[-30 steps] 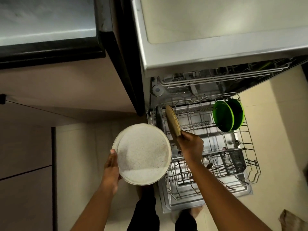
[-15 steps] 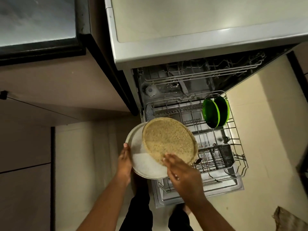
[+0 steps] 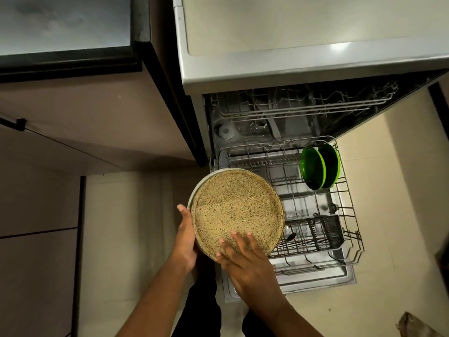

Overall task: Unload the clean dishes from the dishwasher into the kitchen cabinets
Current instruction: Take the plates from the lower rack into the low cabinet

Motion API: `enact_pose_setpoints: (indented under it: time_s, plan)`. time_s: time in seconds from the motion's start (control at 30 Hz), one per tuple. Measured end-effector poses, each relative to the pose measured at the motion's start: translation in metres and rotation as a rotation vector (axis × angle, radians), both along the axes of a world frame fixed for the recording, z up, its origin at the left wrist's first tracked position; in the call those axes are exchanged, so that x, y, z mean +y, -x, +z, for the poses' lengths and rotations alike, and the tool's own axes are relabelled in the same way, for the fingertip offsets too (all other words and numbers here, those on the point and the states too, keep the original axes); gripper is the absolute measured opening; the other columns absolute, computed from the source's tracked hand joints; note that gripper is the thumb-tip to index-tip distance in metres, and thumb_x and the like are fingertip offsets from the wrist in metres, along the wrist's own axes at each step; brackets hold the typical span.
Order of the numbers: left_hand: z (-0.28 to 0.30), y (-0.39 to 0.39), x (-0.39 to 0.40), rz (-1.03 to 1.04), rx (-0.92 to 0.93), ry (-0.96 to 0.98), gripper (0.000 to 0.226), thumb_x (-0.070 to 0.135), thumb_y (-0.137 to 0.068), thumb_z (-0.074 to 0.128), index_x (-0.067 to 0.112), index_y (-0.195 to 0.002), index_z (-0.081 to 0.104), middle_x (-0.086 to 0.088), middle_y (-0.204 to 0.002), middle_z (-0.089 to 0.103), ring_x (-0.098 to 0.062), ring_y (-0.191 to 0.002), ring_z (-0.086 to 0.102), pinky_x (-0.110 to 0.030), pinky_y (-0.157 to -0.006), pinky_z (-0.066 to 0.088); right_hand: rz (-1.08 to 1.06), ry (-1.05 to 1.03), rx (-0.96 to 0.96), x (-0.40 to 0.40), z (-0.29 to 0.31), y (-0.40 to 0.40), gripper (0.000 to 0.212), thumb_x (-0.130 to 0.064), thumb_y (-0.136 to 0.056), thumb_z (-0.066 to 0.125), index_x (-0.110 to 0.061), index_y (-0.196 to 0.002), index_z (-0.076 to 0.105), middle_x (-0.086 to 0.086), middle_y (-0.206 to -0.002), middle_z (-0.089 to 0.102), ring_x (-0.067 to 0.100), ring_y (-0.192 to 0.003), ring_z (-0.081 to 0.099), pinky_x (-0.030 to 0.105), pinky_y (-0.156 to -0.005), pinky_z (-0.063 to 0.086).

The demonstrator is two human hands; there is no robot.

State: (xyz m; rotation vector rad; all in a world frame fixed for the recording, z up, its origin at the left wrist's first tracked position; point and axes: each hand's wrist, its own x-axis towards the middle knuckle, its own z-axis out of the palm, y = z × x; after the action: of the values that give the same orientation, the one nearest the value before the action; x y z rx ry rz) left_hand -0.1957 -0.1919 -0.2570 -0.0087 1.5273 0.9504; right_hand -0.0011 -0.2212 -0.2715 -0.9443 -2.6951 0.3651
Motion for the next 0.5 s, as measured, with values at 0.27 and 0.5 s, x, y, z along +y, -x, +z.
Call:
enact_pose_setpoints:
  time_s: [0.27,0.5]
  plan:
    - [-0.003,0.033,-0.017,0.014,0.045,-0.049,0.065,0.076,-0.083,0.041,0.033,-0.129,0.057,0.001,-0.123,0.068,-0.023,-0.117,0.063,-0.053,-0.101,0.047,0.088,0.093,-0.035,0.007,0.000,0.035,0.034,-0.042,-0.092,0.065,-0.029,-0.123,0.066,-0.007,-0.136,0.061,0.020,-0.137,0.047,0.048,-0.116,0.035]
    - [-0.023,0.082,-0.037,0.062,0.056,-0.006,0.066,0.076,-0.079,0.052,0.028,-0.124,0.060,-0.003,-0.121,0.069,-0.025,-0.116,0.063,-0.052,-0.101,0.047,-0.754,0.368,0.469,0.094,0.003,0.053,0.027,-0.034,-0.098,0.058,-0.013,-0.108,0.072,0.001,-0.099,0.075,0.008,-0.088,0.071,0.033,-0.073,0.062]
